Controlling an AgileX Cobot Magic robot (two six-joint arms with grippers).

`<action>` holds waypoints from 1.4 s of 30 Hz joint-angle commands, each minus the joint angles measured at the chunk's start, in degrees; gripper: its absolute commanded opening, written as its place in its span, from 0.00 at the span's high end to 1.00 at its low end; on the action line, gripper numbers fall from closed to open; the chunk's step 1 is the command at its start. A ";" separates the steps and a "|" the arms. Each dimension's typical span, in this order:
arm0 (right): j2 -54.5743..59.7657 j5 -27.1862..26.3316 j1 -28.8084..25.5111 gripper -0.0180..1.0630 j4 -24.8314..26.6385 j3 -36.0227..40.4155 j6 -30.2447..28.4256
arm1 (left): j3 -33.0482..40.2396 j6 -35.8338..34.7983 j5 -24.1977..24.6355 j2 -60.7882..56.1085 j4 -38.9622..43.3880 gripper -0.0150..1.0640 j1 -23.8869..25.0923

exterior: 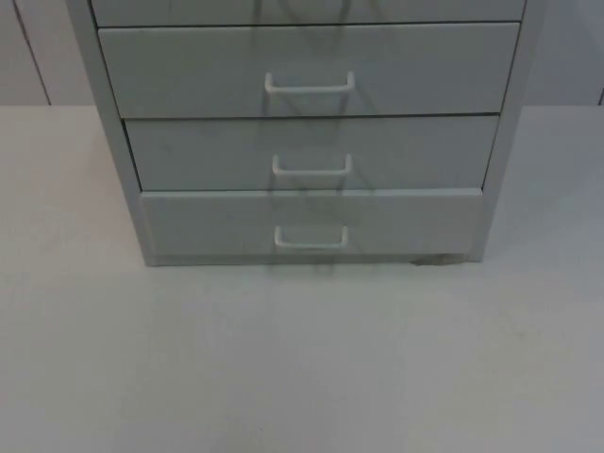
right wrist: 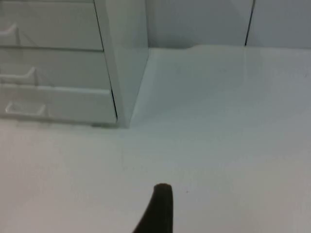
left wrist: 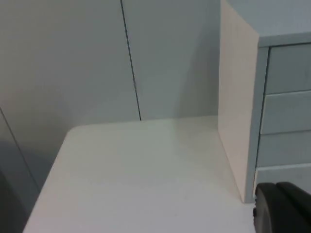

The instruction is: Open the drawer with the left hand, place the block into the drawer with the right hand, then close the drawer with the left hand.

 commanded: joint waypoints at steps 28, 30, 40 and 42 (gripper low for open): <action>-0.21 0.88 -0.35 0.28 -0.40 2.19 -0.31 | 14.17 -0.39 2.00 -0.22 -3.32 0.99 0.22; -0.21 0.88 -0.35 0.28 -0.40 2.19 -0.31 | 14.17 -0.39 2.00 -0.22 -3.32 0.99 0.22; -0.21 0.88 -0.35 0.28 -0.40 2.19 -0.31 | 14.17 -0.63 2.00 -0.22 -3.19 0.99 0.22; -0.21 0.88 -0.35 0.26 -0.78 2.19 -0.42 | 14.17 -0.63 2.00 -0.22 -3.19 0.92 0.22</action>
